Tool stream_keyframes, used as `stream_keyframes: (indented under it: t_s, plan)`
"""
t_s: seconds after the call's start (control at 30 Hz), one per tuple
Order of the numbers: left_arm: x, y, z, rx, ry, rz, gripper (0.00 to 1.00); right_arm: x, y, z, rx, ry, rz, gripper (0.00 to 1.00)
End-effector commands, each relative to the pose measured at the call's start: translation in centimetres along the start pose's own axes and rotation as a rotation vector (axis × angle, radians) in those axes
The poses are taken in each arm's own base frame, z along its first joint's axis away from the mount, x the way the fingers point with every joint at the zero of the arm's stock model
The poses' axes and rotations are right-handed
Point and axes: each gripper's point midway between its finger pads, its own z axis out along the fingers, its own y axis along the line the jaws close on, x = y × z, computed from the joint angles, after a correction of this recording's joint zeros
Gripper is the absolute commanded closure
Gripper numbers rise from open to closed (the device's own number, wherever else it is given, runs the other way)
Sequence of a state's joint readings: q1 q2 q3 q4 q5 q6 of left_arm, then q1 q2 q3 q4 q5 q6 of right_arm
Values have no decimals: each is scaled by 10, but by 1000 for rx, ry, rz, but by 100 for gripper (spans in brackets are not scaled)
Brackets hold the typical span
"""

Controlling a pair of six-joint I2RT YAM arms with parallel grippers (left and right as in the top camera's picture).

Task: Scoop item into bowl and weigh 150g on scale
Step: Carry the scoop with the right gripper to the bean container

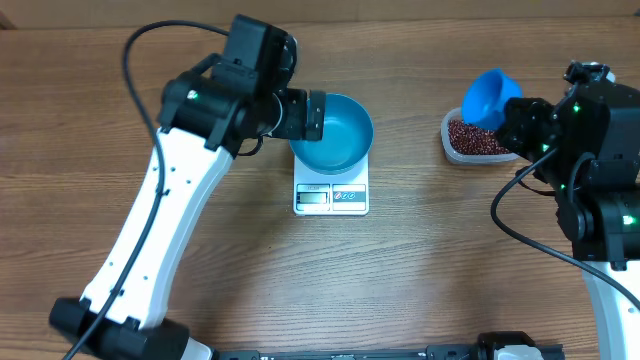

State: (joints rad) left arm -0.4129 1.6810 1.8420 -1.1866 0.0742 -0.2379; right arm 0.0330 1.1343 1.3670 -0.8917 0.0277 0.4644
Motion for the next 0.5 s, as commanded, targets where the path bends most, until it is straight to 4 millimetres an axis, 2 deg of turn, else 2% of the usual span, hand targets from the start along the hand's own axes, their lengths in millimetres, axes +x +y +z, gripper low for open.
stream_keyframes:
  t_s: [0.0,0.23,0.47]
  plan:
    - [2,-8,14,9,34,179,0,-24,-17,-13,112,-108,-63,96]
    - [-6,-9,23,12,16,179,0,-24,-41,-7,261,-101,-164,96]
    - [-12,-11,23,16,-8,181,0,-12,-54,26,337,3,-252,96]
